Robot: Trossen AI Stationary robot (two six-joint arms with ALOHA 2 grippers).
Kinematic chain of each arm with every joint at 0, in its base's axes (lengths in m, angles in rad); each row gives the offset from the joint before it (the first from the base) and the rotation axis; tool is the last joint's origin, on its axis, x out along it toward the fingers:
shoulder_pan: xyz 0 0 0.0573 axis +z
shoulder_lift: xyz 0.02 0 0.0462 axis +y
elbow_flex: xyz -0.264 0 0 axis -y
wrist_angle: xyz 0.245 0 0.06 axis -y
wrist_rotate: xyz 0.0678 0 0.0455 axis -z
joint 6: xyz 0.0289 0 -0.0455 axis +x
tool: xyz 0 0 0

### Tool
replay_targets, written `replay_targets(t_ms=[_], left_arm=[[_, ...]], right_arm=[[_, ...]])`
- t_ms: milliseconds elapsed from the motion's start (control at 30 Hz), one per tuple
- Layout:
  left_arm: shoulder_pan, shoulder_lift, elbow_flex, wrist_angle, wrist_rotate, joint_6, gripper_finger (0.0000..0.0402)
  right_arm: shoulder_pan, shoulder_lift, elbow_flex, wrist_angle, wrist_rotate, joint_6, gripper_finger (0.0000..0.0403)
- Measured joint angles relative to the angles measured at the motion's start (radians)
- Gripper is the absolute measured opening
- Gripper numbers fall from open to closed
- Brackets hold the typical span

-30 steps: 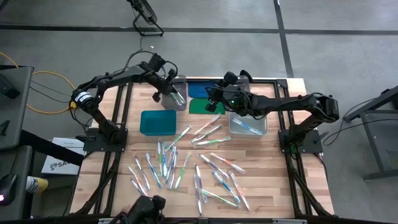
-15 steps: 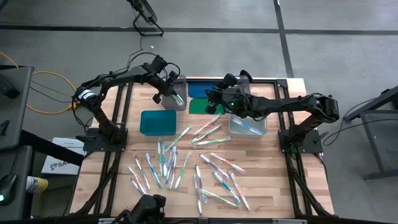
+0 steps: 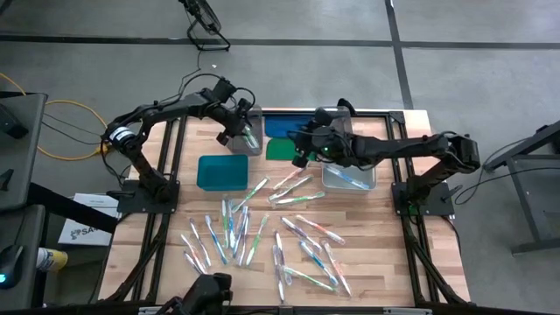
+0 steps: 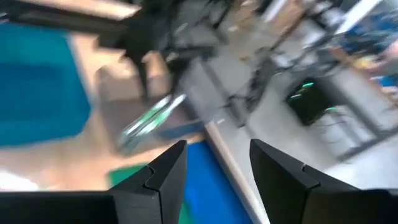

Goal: Pick & Place Toothbrushes
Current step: Put the orange toothbrush into the blue bin

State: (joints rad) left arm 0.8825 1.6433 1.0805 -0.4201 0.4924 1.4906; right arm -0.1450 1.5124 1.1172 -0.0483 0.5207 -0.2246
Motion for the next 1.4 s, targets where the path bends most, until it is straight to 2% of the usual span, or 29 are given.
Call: replay_targets(t_ms=[133, 367, 600, 900, 1133, 1400], left_arm=[[0.001, -0.039, 0.000, 0.008, -0.005, -0.085, 0.0181], [0.001, -0.117, 0.001, 0.010, 0.015, -0.177, 0.0162], [0.001, -0.137, 0.001, 0.008, 0.040, -0.234, 0.0152], [-0.006, -0.137, -0.001, 0.002, 0.040, -0.244, 0.0151], [-0.006, -0.137, -0.001, 0.003, 0.040, -0.244, 0.0151], [-0.006, -0.137, -0.001, 0.008, 0.040, -0.243, 0.0151]], right_arm=[[-0.044, -0.002, 0.000, -0.076, -0.198, 0.003, 0.0168], [-0.123, 0.001, 0.000, -0.204, -0.449, -0.037, 0.0168], [-0.168, 0.104, 0.000, -0.252, -0.608, -0.137, 0.0168], [-0.178, 0.241, 0.000, -0.260, -0.684, -0.221, 0.0152], [-0.178, 0.324, 0.000, -0.268, -0.674, -0.244, 0.0147], [-0.176, 0.344, 0.000, -0.284, -0.637, -0.263, 0.0147]])
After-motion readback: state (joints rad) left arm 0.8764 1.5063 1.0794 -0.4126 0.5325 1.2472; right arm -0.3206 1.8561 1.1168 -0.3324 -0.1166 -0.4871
